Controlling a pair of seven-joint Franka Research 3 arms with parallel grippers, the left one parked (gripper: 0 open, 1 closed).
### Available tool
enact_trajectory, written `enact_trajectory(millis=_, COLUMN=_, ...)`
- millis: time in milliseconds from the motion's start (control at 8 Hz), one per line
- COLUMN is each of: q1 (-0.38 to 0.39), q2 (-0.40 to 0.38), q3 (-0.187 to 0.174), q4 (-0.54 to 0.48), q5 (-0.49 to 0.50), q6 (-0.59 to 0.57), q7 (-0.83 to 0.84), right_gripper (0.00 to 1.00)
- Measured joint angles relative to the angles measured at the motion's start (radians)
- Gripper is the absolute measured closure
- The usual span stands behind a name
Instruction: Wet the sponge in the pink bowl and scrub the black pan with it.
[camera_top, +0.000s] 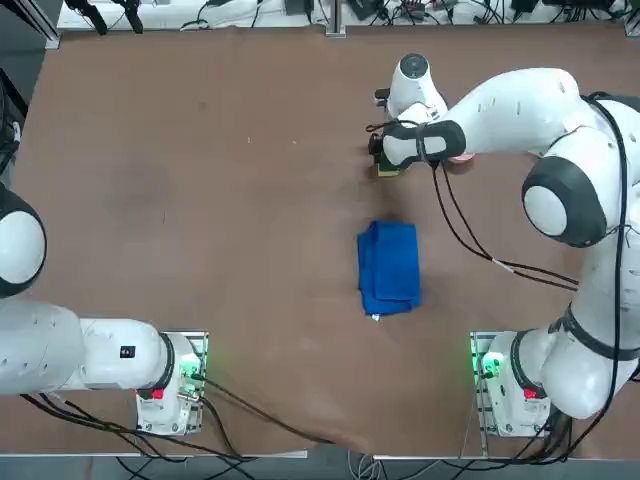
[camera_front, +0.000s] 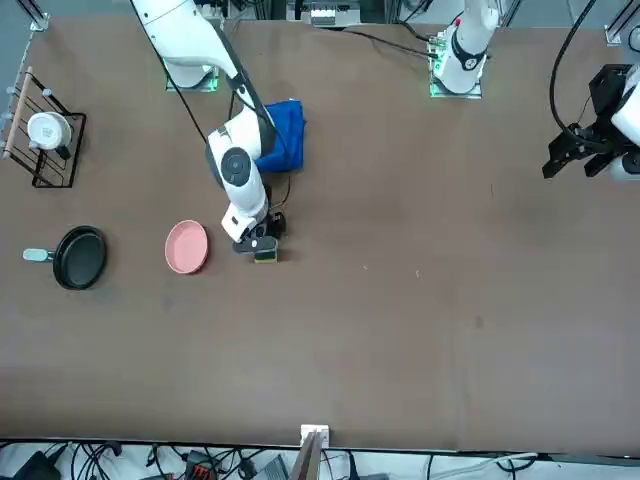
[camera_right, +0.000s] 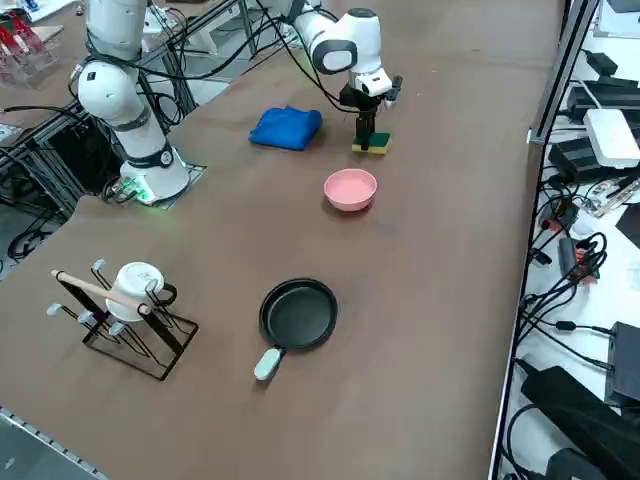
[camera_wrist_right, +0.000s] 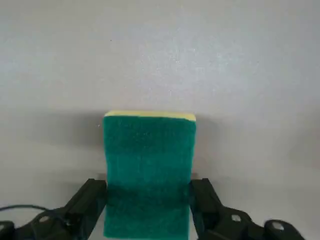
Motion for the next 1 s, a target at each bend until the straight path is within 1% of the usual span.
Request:
enact_trajectory(millis=375, q1=0.000, q2=0.016, q3=0.000, q4=0.004, q5=0.000, q6=0.003, q7=0.000, right_gripper=0.01)
enact_trajectory(millis=625, q1=0.001, q2=0.026, q3=0.000, q4=0.010, q5=-0.001, q6=0.005, q7=0.000, right_gripper=0.07)
enact_trajectory(millis=750, q1=0.001, q2=0.026, q3=0.000, q4=0.011, q5=-0.001, q6=0.005, q7=0.000, right_gripper=0.13)
enact_trajectory(millis=1000, q1=0.000, q2=0.025, q3=-0.001, q4=0.015, q5=0.000, q6=0.005, q7=0.000, right_gripper=0.48)
